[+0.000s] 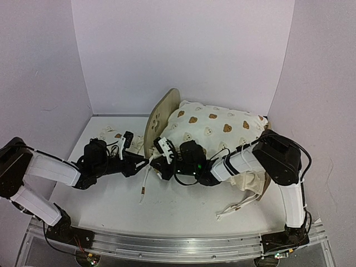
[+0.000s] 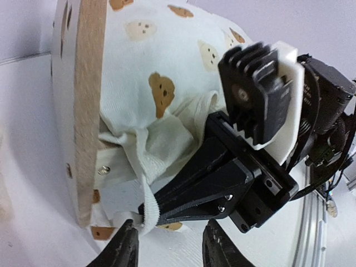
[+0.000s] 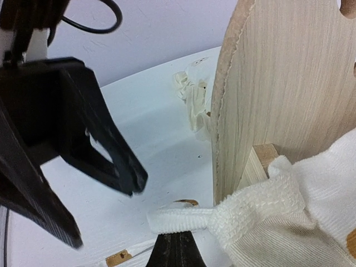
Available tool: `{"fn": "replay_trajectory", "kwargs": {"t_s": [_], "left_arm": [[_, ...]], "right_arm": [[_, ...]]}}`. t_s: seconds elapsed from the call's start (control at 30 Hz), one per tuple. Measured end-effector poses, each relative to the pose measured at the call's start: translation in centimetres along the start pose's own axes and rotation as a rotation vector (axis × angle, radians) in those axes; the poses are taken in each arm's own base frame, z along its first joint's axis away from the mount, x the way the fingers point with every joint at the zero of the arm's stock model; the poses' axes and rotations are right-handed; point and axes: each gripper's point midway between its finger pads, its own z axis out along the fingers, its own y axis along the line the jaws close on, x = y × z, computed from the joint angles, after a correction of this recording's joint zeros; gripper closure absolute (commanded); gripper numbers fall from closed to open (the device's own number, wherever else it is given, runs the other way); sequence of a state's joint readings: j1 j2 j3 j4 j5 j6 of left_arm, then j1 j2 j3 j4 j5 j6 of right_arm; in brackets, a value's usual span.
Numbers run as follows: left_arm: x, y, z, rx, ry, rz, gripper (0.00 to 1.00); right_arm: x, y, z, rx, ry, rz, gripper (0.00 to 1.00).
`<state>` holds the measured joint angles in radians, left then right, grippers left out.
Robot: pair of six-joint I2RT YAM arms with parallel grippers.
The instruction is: Set up the pet bed
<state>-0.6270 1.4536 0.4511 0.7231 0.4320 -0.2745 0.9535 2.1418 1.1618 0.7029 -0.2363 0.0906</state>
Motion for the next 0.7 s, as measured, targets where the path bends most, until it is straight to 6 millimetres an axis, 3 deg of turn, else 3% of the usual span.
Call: {"fn": "replay_trajectory", "kwargs": {"t_s": [0.17,0.2,0.27,0.3,0.37,0.53,0.7], "left_arm": [[-3.8,1.2,-2.1,-0.112,-0.12,0.111,0.5],[-4.2,1.7,-2.4,-0.145,-0.134,0.129,0.54],[-4.2,2.5,-2.5,-0.192,-0.136,0.17,0.72],[-4.0,3.0,-2.4,-0.214,-0.128,0.195,0.8],[-2.8,3.9,-1.7,-0.231,-0.082,0.249,0.83],[1.2,5.4,0.2,-0.208,0.062,0.372,0.79],[2.0,5.0,0.6,-0.166,0.091,0.49,0.75]], "right_arm": [[-0.1,0.1,-0.1,-0.017,-0.003,-0.001,1.0],[-0.1,0.1,-0.1,-0.019,-0.003,-0.001,1.0],[-0.1,0.1,-0.1,-0.024,-0.004,-0.001,1.0],[-0.1,0.2,-0.1,-0.026,-0.004,-0.001,1.0],[-0.1,0.2,-0.1,-0.029,-0.004,-0.001,1.0],[-0.1,0.2,-0.1,-0.033,-0.004,0.0,1.0],[-0.1,0.2,-0.1,-0.035,-0.003,0.0,1.0]]}}
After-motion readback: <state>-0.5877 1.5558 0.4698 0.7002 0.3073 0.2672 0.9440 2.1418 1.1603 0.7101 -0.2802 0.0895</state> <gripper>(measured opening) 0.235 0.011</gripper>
